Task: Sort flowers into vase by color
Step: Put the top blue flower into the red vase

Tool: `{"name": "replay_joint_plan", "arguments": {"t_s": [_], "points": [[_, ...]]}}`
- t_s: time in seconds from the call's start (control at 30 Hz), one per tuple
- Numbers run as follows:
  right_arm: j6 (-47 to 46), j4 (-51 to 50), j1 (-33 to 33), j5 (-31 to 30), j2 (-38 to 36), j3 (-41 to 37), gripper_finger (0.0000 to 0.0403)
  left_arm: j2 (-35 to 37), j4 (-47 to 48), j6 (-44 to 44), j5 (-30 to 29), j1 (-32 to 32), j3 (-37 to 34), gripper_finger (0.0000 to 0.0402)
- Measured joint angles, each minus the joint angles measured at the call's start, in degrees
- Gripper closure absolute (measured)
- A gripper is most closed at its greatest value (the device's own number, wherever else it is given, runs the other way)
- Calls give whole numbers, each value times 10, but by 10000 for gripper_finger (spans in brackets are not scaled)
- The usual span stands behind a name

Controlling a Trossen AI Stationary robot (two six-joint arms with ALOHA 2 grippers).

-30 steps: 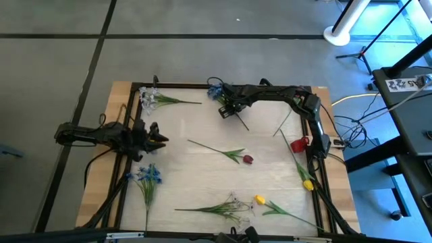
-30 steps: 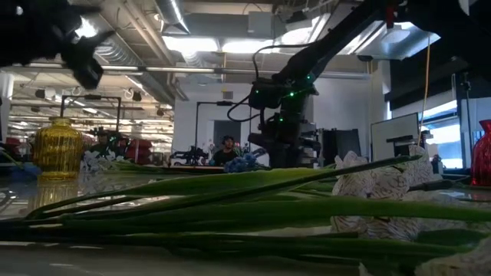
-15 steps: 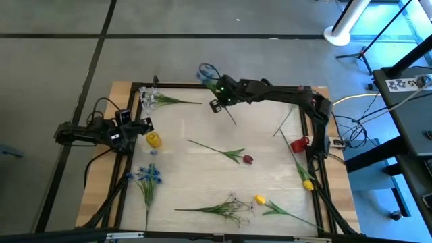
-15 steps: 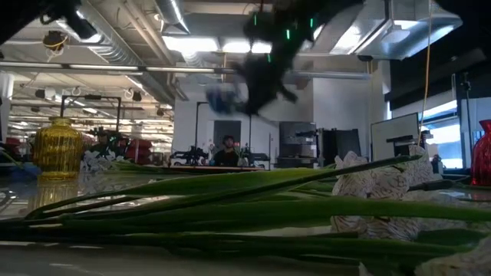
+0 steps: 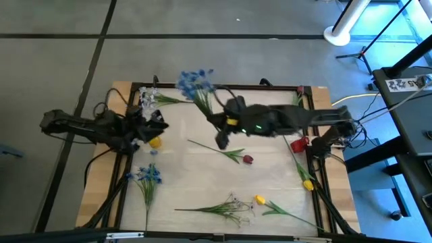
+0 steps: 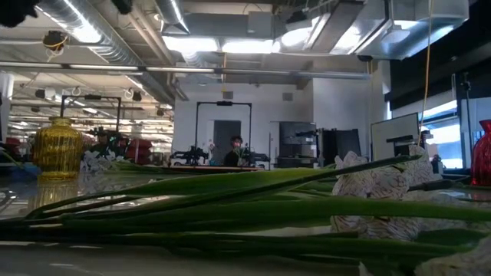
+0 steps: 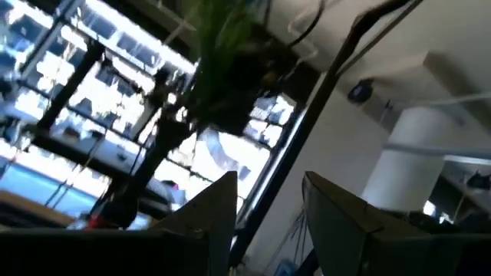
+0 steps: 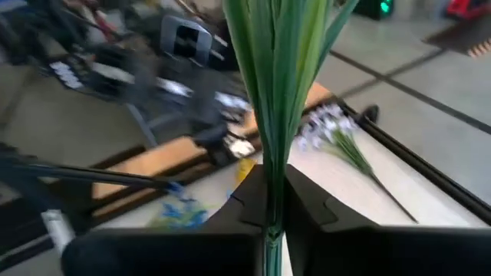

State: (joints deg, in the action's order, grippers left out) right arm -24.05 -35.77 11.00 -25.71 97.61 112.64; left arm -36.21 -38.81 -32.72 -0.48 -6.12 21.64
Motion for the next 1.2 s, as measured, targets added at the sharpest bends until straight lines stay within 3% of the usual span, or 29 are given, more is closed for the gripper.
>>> {"name": "replay_joint_plan", "arguments": {"t_s": [0.1,0.23,0.37,0.63,0.97,1.2], "points": [[10,1,22,-1,-11,0,388,-77,-17,5,12,-12,45,257],[53,40,26,24,-24,-1,381,-178,-21,80,16,-33,127,257],[108,98,24,65,-49,0,383,-279,-17,151,-15,-38,201,257],[128,95,25,89,-76,0,383,-427,-19,264,-83,-38,333,257],[166,69,25,98,-75,0,383,-477,-19,287,-142,-36,390,257],[171,86,25,43,-70,-14,378,-476,-70,273,-140,-38,391,257]]}}
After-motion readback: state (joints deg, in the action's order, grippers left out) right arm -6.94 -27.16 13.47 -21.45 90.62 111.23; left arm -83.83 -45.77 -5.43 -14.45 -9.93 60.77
